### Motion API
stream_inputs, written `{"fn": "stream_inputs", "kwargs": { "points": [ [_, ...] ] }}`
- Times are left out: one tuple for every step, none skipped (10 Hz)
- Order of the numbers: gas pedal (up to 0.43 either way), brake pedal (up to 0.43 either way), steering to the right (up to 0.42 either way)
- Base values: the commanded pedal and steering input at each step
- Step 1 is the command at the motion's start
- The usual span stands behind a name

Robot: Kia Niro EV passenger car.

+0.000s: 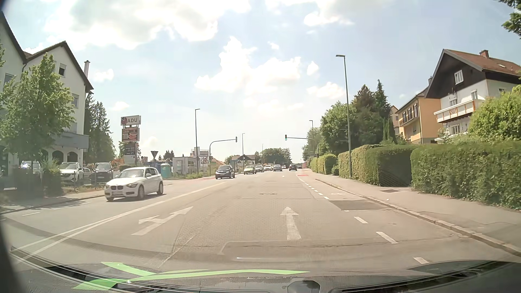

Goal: Follow the waypoints while adhering to traffic rules and regulations

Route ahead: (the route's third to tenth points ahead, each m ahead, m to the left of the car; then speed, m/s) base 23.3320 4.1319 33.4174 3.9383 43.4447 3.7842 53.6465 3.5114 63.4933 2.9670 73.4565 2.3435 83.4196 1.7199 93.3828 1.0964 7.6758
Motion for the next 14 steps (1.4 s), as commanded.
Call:
{"fn": "stream_inputs", "kwargs": {
  "points": [
    [0.228, 0.0, -0.001],
    [0.228, 0.0, -0.001],
    [0.228, 0.0, 0.0],
    [0.228, 0.0, 0.001],
    [0.228, 0.0, 0.003],
    [0.228, 0.0, 0.003],
    [0.228, 0.0, 0.004],
    [0.228, 0.0, 0.003],
    [0.228, 0.0, 0.004],
    [0.228, 0.0, 0.003],
    [0.228, 0.0, 0.002],
    [0.228, 0.0, 0.0],
    [0.228, 0.0, -0.002],
    [0.228, 0.0, -0.003]
  ]
}}
